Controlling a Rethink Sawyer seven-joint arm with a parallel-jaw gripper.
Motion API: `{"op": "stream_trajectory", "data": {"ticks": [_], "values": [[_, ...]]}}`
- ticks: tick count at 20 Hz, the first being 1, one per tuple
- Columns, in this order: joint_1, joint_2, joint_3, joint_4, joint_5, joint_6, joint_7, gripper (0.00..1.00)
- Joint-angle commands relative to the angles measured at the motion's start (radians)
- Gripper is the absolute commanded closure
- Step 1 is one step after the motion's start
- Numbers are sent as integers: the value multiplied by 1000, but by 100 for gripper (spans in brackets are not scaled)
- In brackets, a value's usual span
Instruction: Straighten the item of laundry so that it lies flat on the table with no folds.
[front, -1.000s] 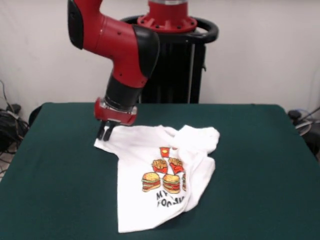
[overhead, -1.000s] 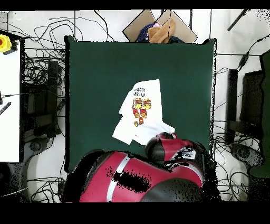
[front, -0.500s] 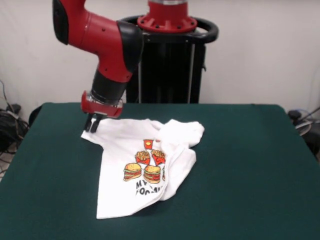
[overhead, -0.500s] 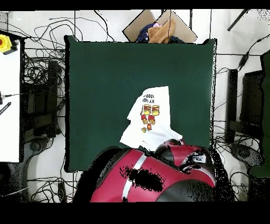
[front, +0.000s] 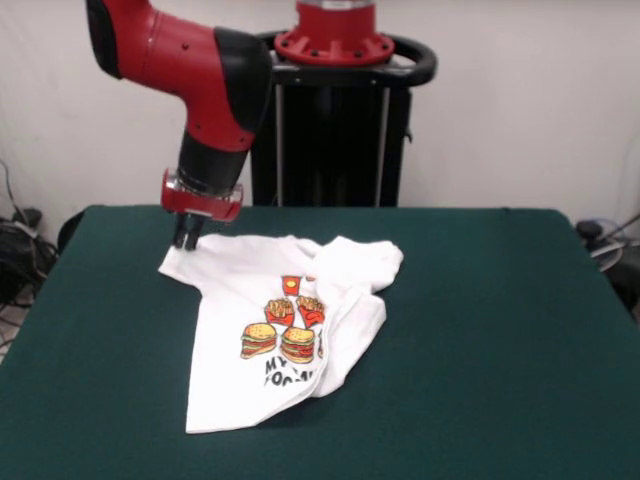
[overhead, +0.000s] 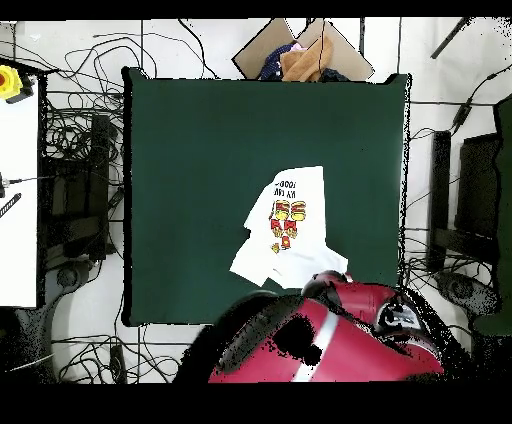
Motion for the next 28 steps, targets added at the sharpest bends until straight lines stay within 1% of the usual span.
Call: {"op": "stream_trajectory", "data": {"ticks": [1, 3, 4, 6, 8, 10, 13, 17, 20, 23, 25, 28], "values": [[-111, -176, 297, 123, 26, 296, -68, 100], [-143, -210, 348, 143, 46, 324, -63, 100], [-165, -218, 377, 155, 56, 326, -51, 100], [-180, -218, 413, 163, 72, 328, -25, 100], [-194, -212, 450, 185, 89, 294, 34, 100], [-180, -188, 459, 196, 101, 223, 104, 100], [-138, -133, 455, 185, 120, 138, 181, 100], [-90, -107, 467, 185, 173, 103, 229, 100], [-26, -91, 444, 168, 215, 74, 264, 100], [41, -66, 404, 154, 261, 29, 286, 100], [65, -55, 391, 152, 287, 6, 288, 100], [107, -60, 373, 154, 330, 19, 282, 100]]}}
